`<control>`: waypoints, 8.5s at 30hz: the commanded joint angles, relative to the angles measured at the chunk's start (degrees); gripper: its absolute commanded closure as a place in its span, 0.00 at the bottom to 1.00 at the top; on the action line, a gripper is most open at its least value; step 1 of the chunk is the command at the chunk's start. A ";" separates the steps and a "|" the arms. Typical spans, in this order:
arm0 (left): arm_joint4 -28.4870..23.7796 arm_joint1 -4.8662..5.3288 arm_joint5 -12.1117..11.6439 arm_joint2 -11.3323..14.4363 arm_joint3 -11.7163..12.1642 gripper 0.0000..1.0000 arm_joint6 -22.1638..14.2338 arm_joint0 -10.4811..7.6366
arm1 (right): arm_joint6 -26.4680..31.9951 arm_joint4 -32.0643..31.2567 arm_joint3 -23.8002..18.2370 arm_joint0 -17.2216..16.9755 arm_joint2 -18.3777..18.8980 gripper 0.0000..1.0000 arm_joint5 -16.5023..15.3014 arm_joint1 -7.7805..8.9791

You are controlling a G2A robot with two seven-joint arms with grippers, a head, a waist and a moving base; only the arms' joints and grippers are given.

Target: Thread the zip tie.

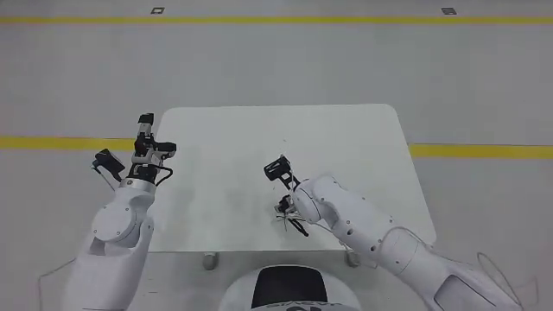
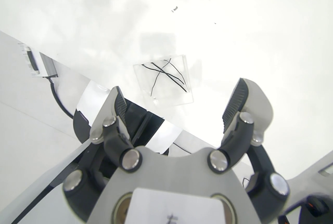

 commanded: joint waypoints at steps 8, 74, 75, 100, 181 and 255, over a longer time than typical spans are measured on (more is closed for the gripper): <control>0.00 0.00 0.00 0.00 0.00 0.00 0.00 0.00 | 2.77 -5.10 5.11 -2.65 3.92 0.00 -0.01 -5.32; 0.00 0.00 0.00 0.00 0.00 0.00 0.00 0.00 | -1.84 -5.79 13.30 -5.02 6.14 0.58 -2.18 -9.57; 0.00 0.00 0.00 0.00 0.00 0.00 0.00 0.00 | -1.97 -5.60 13.73 -4.79 5.94 0.58 -2.24 -9.73; 0.00 0.00 0.00 0.00 0.00 0.00 0.00 0.00 | -2.87 -4.15 19.79 -3.61 4.90 0.68 -2.66 -11.58; 0.00 0.00 0.00 0.00 0.00 0.00 0.00 0.00 | -4.82 -12.87 20.27 -4.39 4.94 0.78 -12.42 -12.73; 0.00 0.00 0.00 0.00 0.00 0.00 0.00 0.00 | -2.32 -13.30 21.20 -5.28 4.98 0.84 -13.19 -14.38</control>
